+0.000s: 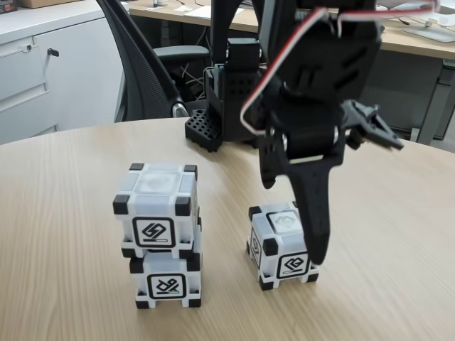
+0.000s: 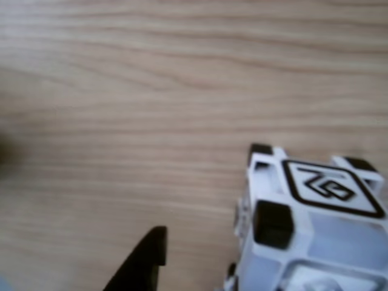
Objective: Stack cubes from left to right.
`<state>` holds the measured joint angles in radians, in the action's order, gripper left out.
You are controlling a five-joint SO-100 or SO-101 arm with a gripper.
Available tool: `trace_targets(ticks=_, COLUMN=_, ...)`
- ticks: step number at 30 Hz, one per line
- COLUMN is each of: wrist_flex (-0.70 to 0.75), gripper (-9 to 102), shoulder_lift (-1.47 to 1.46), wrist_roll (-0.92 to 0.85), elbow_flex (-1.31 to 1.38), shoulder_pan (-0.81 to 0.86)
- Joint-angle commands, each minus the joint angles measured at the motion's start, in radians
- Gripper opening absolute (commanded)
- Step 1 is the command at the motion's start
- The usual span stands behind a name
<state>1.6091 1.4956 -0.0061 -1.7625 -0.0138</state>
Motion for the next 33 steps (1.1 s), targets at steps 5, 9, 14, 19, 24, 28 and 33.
trace_targets(ticks=5, wrist_flex=-0.009, gripper=47, shoulder_lift=-0.012, wrist_roll=-0.072, elbow_flex=0.017, shoulder_pan=0.1)
trace_targets(ticks=9, wrist_flex=-0.009, gripper=48, shoulder_lift=-0.012, wrist_roll=-0.091, elbow_flex=0.017, shoulder_pan=0.133)
trace_targets(ticks=14, wrist_flex=-0.011, gripper=47, shoulder_lift=-0.012, wrist_roll=-0.106, elbow_flex=0.018, shoulder_pan=0.141)
trace_targets(ticks=19, wrist_flex=-0.011, gripper=47, shoulder_lift=-0.031, wrist_roll=-0.104, elbow_flex=0.104, shoulder_pan=0.141)
trace_targets(ticks=24, wrist_flex=-0.009, gripper=46, shoulder_lift=-0.064, wrist_roll=-0.094, elbow_flex=0.178, shoulder_pan=0.141)
trace_targets(ticks=28, wrist_flex=-0.009, gripper=46, shoulder_lift=-0.077, wrist_roll=-0.098, elbow_flex=0.179, shoulder_pan=0.138)
trace_targets(ticks=33, wrist_flex=-0.009, gripper=46, shoulder_lift=-0.078, wrist_roll=-0.08, elbow_flex=0.178, shoulder_pan=0.121)
